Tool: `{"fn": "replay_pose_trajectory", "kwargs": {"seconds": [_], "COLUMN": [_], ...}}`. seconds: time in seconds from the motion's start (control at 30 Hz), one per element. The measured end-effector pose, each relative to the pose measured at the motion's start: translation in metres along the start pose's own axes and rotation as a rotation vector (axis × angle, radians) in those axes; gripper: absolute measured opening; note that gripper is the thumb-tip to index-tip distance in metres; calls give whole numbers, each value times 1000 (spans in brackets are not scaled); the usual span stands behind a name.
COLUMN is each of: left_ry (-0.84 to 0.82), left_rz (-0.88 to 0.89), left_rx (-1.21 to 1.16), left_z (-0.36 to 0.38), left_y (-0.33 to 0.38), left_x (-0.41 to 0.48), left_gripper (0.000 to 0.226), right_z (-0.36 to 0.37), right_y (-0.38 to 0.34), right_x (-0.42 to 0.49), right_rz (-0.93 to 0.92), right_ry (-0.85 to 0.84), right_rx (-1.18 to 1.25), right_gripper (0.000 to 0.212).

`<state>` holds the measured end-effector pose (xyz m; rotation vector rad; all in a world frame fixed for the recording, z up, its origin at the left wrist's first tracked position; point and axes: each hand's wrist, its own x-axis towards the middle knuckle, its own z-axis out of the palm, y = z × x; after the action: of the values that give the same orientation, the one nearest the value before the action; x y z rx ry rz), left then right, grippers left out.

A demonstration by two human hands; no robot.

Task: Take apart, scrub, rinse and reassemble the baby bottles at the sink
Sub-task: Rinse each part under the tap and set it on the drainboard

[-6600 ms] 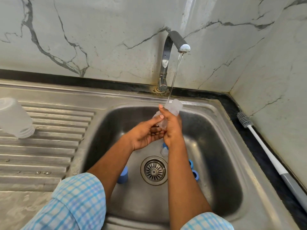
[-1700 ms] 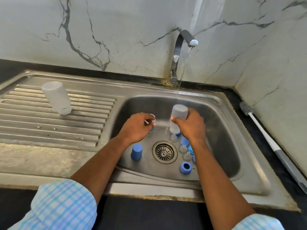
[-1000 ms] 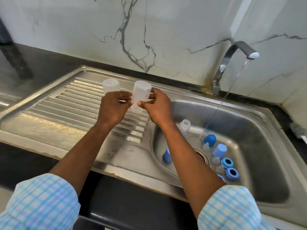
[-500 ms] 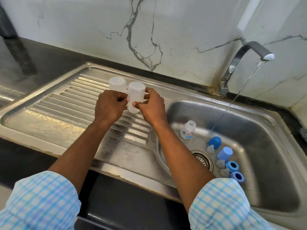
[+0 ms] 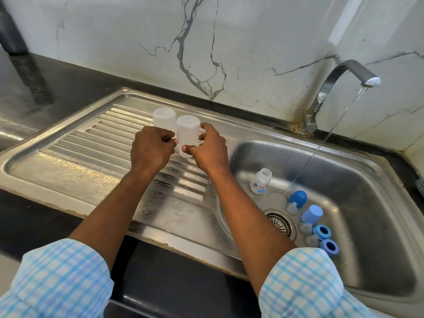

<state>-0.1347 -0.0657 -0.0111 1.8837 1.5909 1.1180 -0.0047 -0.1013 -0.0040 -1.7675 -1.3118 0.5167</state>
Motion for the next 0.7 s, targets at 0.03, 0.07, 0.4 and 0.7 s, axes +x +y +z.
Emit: {"fn": "replay_pose_trajectory", "kwargs": {"seconds": [0.03,0.07,0.4,0.7], "left_ry": [-3,-7,181,-397], "left_rz": [-2,-8,-19,243], "left_rx": [-4,-7,176,288], "left_z": [0,0,-5,56], "left_y": [0,0,19,79], "left_x": [0,0,-32,-60], "left_gripper": [16,17,42,32], "right_z": [0,-1,-28,-110], "right_y": [0,1,14,106], "right_x": [0,-1,-11,-20], "right_rz": [0,0,13,207], "right_ry": [-5,-9,-58,-76], "right_rx": [-1,-2,19,-284], "right_gripper": [78,79,92,40]}}
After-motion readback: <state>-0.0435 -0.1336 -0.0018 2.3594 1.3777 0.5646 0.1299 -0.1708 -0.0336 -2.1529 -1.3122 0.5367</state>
